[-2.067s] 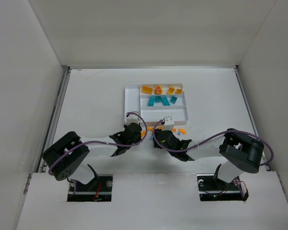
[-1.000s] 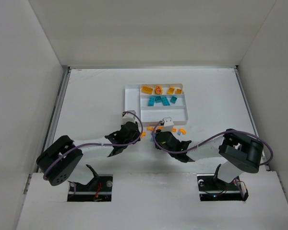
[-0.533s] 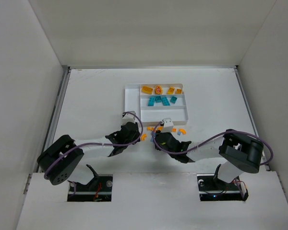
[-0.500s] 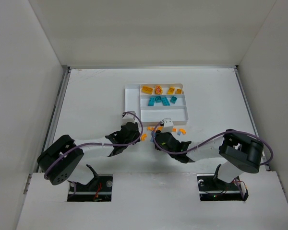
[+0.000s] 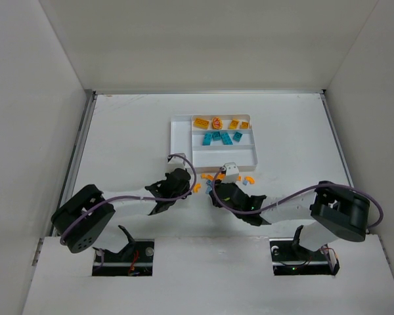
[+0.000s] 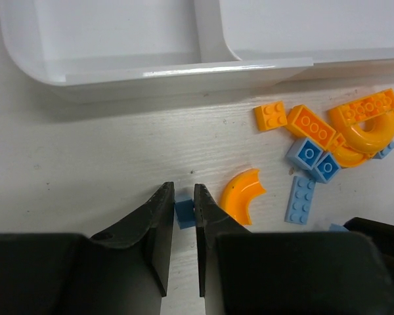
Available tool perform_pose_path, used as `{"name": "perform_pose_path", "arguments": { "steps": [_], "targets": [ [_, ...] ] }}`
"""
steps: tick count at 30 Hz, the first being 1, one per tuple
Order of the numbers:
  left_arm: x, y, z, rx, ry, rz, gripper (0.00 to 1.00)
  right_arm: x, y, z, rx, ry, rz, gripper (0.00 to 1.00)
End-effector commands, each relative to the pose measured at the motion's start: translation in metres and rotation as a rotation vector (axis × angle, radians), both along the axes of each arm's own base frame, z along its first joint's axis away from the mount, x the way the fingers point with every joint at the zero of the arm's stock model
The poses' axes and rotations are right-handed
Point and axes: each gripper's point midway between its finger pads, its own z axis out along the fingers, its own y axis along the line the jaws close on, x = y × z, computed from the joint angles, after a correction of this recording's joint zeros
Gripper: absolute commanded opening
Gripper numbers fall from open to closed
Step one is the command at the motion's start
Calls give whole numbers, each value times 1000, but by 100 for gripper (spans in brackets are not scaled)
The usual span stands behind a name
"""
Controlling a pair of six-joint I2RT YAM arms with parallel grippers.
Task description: Sort the legos into containers by color
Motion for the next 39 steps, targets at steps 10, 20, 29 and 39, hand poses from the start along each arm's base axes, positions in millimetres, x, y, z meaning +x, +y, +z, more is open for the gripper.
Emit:
{"name": "perform_pose_path", "arguments": {
  "steps": [10,20,29,39],
  "targets": [
    [53,6,96,-122,-183,115,9,-3,5,46,123,-52,10,21],
    [140,11,84,-113,-188,232,16,13,22,74,190,-80,15,22],
    [98,34,115,-221,-260,258,37,60,58,89,237,-99,26,22],
    [9,53,95,-287,-229,192,30,132,103,86,242,-95,15,22]
  ]
}}
